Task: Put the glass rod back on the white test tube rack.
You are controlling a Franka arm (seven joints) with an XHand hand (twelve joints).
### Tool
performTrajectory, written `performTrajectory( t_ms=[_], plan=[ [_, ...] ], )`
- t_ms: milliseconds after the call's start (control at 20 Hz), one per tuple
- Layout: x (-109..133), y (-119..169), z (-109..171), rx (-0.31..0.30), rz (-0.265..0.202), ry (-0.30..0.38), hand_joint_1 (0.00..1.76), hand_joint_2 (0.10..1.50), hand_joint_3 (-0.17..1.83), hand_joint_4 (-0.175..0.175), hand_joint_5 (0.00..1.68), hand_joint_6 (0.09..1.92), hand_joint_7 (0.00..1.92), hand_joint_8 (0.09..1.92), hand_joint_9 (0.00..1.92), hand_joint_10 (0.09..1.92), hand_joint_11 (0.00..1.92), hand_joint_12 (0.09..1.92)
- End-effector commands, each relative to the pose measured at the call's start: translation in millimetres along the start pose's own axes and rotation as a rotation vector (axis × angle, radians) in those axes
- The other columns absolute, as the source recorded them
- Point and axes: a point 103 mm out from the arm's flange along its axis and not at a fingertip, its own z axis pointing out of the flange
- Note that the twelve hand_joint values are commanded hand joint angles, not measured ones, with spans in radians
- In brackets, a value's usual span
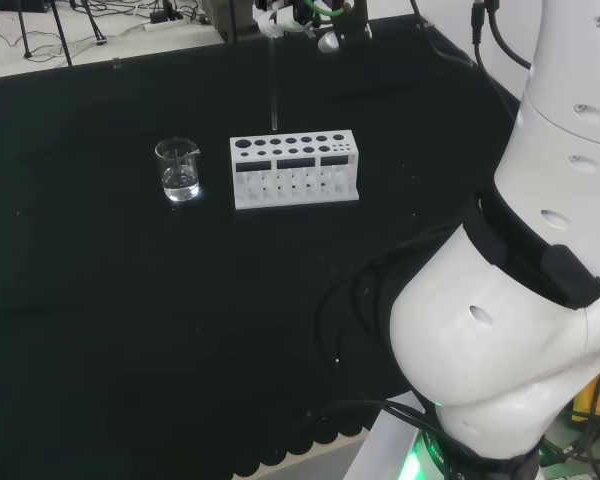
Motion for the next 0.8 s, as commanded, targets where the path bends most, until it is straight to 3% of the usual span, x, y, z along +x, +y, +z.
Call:
performTrajectory(
  t_ms=[50, 800],
  plan=[
    [0.1, -1.0, 5.7, 0.005, 0.0, 0.006, 1.28, 1.11, 0.0, -0.175, 1.04, 0.6, 0.99, 1.32, 1.62, 0.95, 1.65, 0.91],
    [-7.5, 4.6, 52.5, 0.068, 0.008, 0.03, 1.28, 1.11, 0.0, -0.175, 1.04, 0.6, 0.99, 1.32, 1.62, 0.95, 1.65, 0.91]
  ],
)
